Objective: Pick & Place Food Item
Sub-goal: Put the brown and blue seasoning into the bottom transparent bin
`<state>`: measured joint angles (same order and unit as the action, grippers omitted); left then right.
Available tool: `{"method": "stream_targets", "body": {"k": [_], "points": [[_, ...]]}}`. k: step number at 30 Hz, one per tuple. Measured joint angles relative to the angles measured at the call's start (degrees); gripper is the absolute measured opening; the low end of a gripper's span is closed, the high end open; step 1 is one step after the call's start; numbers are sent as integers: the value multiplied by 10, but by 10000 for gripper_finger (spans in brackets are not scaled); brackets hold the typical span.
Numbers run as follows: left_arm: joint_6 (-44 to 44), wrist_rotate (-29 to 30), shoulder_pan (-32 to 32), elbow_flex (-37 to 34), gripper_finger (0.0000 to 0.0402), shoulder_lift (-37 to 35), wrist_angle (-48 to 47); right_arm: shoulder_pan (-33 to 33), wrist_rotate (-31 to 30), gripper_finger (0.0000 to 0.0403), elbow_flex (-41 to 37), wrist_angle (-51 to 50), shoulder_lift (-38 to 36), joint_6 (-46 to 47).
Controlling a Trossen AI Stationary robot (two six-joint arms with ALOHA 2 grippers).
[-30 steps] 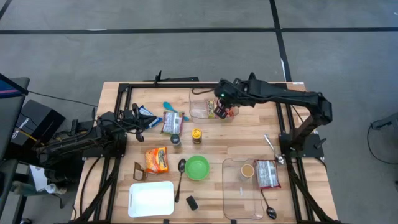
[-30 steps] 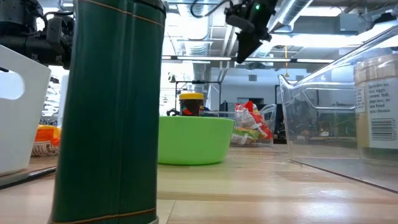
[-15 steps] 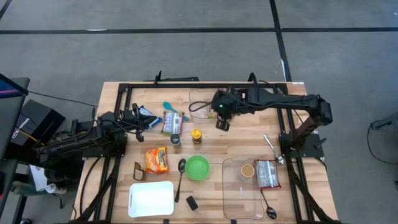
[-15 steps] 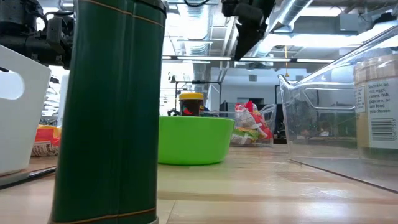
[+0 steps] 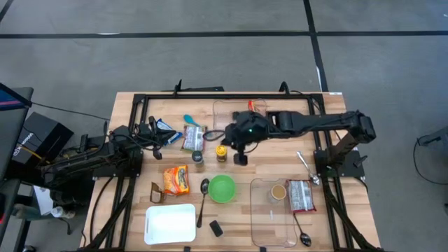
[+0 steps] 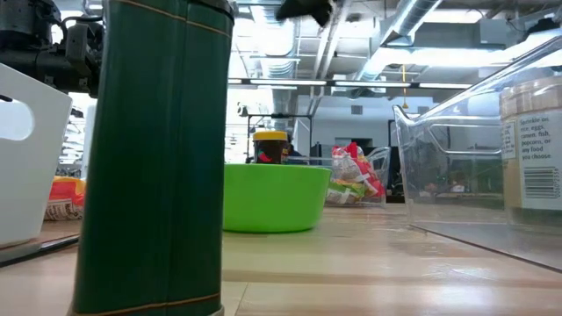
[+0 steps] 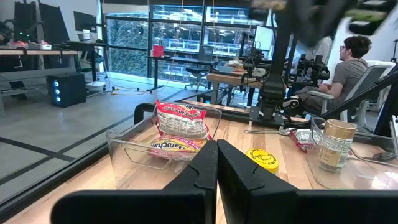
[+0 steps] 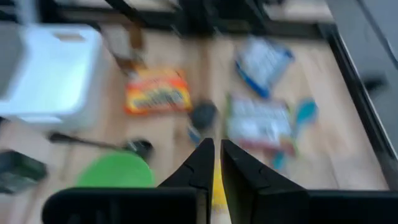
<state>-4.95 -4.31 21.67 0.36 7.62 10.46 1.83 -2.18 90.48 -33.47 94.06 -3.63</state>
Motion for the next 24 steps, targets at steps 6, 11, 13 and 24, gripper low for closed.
{"method": "stream_targets", "body": {"k": [6,11,13,24], "points": [[0,0,0,0,1,0,0,1,24,24,0,56,0,-26],[0,0,0,0,1,0,0,-26,24,23,-16,76,-1,-35],[0,0,0,0,1,0,0,-40,24,23,-49,121,0,-39],[0,0,0,0,1,0,0,-108,91,23,-217,265,-18,-3]]}}
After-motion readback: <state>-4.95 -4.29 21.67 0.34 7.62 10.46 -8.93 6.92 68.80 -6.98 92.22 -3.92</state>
